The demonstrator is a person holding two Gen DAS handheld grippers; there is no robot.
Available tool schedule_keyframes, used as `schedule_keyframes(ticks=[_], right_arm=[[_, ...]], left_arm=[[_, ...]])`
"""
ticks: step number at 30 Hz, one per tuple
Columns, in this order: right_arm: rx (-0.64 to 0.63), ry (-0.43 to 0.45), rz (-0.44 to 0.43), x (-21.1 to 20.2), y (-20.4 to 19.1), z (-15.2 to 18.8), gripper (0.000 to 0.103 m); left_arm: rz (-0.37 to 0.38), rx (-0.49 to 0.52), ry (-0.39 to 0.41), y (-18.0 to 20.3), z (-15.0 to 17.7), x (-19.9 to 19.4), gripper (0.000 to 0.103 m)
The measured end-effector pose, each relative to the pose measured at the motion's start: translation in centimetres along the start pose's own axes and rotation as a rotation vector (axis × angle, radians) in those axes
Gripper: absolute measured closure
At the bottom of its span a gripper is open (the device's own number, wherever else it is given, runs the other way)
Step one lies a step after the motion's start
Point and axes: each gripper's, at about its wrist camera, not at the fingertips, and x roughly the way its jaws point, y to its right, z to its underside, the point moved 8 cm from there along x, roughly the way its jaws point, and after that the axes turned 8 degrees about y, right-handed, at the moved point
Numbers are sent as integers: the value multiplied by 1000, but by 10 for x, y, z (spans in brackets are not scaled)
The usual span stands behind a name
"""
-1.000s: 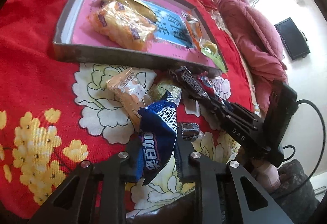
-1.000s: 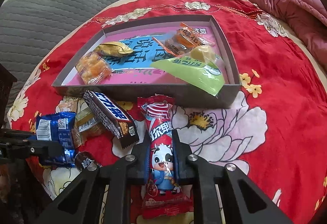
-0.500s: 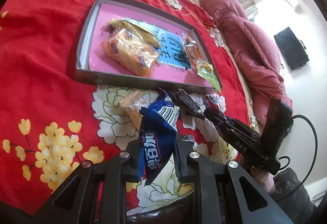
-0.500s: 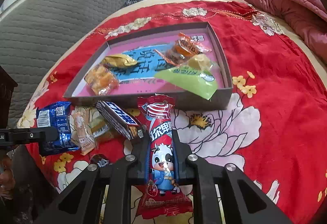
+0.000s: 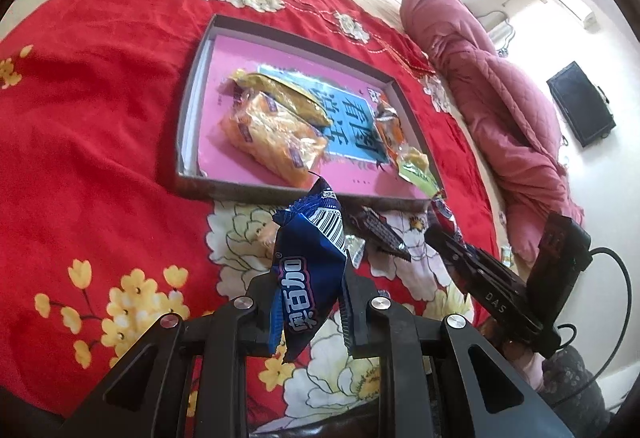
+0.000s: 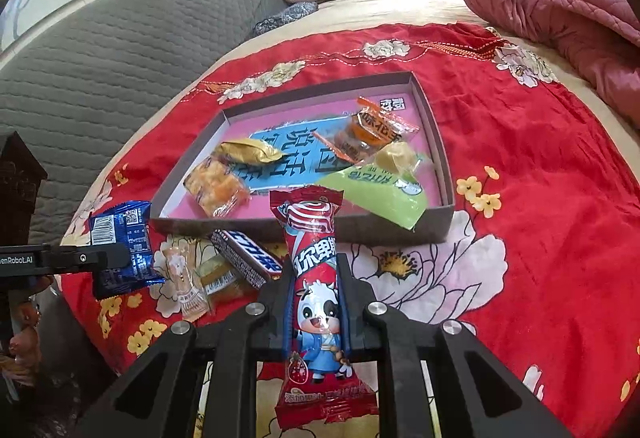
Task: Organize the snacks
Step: 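Carry the blue packet with the left tool while the right carries the red packet over the tray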
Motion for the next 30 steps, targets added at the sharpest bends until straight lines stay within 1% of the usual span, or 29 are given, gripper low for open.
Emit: schedule_keyframes(ticks=[17, 30], right_arm=[[43, 43, 14, 14, 17, -23, 86], [38, 38, 12, 36, 19, -37, 86]], left_arm=[[-47, 17, 58, -3, -31, 9, 80], [-59, -10, 80, -11, -51, 20, 80]])
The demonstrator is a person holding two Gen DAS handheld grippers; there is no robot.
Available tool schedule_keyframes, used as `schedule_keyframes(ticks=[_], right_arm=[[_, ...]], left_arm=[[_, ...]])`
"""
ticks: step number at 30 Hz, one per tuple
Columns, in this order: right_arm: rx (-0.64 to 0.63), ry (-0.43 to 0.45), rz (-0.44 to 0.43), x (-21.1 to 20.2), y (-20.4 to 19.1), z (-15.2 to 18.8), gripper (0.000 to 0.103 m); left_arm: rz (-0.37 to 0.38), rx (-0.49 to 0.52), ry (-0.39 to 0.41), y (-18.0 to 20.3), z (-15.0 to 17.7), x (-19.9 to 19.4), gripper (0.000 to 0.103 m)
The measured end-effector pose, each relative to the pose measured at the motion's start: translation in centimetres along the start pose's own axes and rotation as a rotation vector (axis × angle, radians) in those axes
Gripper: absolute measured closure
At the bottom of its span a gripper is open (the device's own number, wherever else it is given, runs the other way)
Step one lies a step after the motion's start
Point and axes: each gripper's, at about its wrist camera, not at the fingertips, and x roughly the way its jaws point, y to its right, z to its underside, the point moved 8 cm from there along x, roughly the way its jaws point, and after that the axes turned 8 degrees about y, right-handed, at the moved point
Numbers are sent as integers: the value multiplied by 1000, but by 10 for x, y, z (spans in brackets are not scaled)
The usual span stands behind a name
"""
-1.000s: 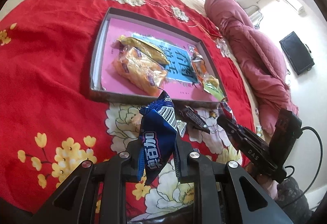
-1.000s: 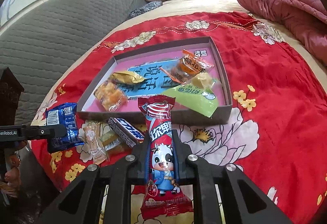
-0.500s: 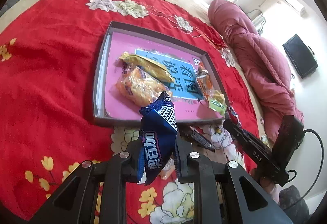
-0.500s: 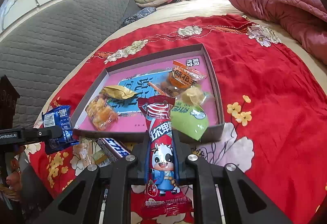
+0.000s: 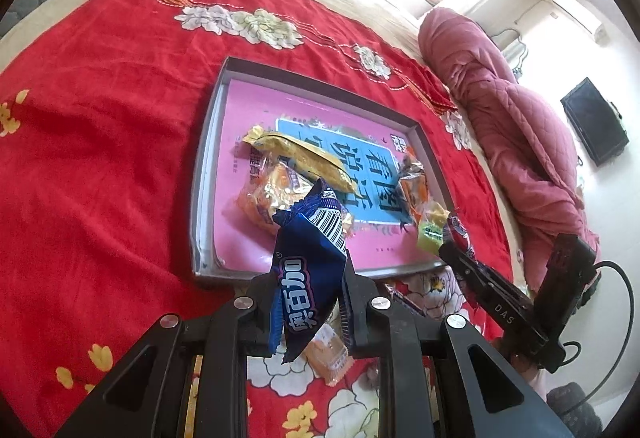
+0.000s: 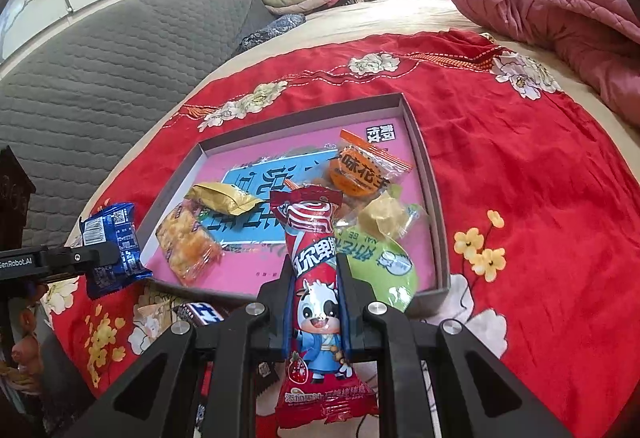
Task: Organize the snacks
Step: 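Carry the blue packet with the left tool while the right carries the red packet over the tray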
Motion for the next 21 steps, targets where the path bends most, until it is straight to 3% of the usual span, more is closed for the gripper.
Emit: schedule_keyframes(ticks=[21], right_arm=[[51, -9, 32, 27, 16, -13, 86]], left_arm=[[-1, -24, 5, -10, -10, 18, 80]])
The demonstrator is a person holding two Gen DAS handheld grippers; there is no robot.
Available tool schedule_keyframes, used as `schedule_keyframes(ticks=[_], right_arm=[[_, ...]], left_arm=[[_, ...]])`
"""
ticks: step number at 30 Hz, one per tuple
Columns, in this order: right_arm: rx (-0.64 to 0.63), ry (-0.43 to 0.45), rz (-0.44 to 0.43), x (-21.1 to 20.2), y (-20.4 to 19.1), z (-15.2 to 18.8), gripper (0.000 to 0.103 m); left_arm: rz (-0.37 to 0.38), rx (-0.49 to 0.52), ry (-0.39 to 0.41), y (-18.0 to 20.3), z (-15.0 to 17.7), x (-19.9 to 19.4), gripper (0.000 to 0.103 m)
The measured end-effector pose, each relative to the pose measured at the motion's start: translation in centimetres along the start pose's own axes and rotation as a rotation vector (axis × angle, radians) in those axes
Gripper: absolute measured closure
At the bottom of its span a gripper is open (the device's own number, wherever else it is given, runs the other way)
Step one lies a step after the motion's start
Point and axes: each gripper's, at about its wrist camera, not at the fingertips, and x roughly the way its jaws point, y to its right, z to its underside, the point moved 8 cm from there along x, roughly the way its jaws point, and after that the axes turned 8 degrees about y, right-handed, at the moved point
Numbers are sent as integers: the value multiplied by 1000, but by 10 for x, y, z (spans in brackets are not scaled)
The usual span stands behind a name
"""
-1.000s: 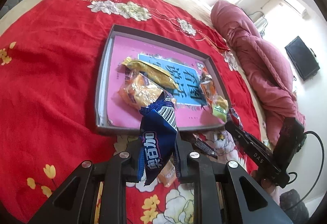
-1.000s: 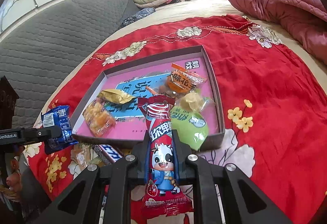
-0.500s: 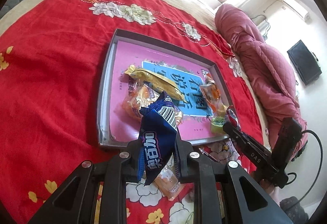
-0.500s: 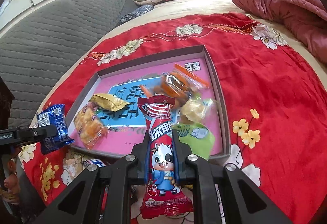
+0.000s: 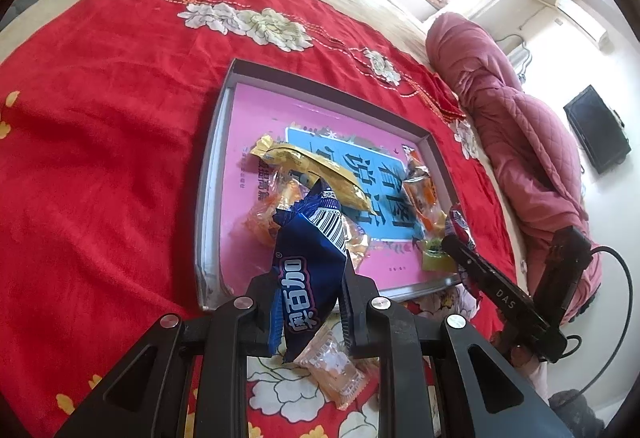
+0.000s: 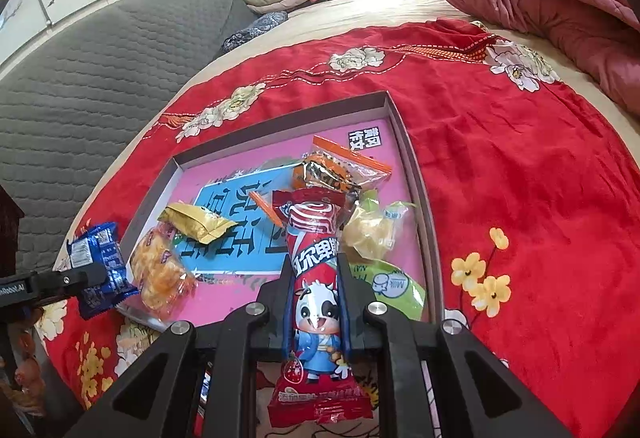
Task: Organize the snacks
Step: 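Carry the blue packet with the left tool while the right carries the red packet over the tray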
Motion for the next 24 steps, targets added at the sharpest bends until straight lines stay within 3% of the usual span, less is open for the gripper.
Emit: schedule_keyframes(ticks=[10, 24], right_arm=[[-27, -22, 4, 13, -16, -2, 86], [-40, -32, 26, 27, -27, -7, 86]], left_arm=[[11, -36, -7, -14, -2, 4, 80], [-21, -2, 1, -21, -5, 8, 80]])
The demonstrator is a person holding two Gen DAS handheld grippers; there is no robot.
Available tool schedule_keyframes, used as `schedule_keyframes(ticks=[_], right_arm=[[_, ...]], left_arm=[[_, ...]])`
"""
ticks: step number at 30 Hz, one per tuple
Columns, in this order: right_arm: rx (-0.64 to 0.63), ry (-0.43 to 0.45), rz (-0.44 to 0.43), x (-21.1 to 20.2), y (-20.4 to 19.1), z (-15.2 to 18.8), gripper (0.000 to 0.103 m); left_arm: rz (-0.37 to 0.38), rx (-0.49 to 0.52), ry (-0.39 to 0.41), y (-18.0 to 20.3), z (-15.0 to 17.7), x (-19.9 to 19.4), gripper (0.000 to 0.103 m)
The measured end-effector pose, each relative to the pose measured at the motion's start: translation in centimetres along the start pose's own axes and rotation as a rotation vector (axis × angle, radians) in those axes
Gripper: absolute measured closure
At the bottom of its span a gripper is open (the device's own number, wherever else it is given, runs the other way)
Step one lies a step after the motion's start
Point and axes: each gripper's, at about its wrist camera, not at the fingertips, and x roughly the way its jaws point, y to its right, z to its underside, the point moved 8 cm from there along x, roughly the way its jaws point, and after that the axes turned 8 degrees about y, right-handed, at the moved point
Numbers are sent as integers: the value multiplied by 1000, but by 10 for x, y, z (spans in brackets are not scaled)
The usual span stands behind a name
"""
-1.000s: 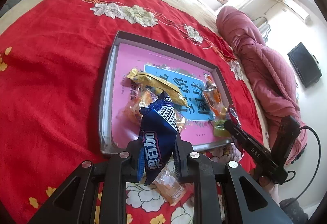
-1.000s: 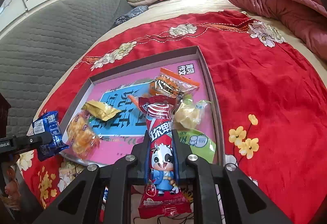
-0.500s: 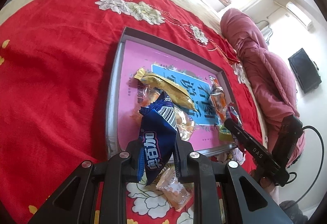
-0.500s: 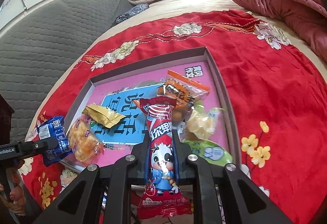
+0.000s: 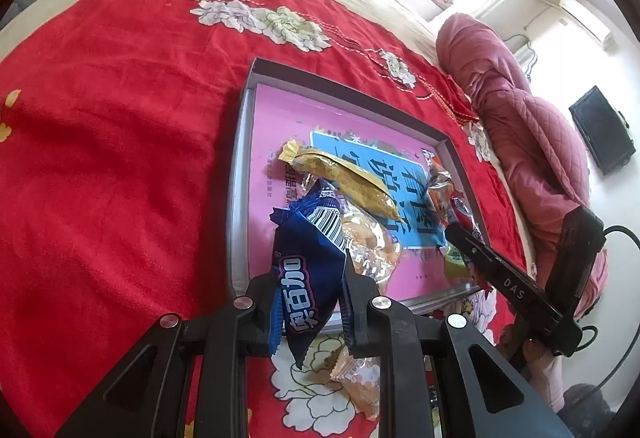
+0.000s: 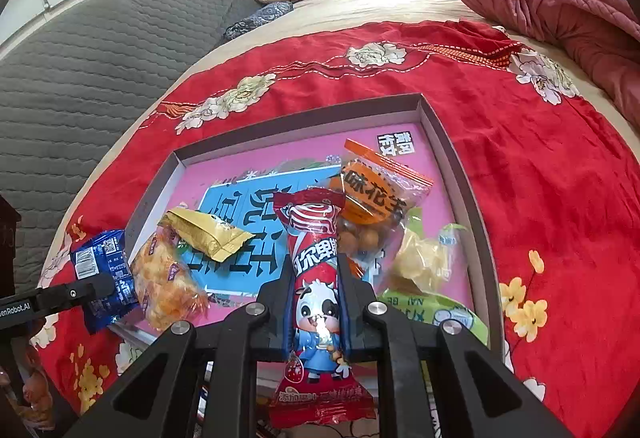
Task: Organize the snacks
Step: 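Carry the blue packet with the left tool while the right carries the red packet over the tray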
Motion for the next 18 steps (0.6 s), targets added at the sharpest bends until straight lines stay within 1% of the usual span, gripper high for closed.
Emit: schedule_keyframes(ticks=[10, 18], right_arm=[[-25, -15, 33, 10, -4, -2, 86], [-54, -24, 51, 14, -7, -1, 85]], left_arm=[[-1, 7, 6, -3, 0, 3, 78], [18, -9, -2, -5, 1, 5, 78]])
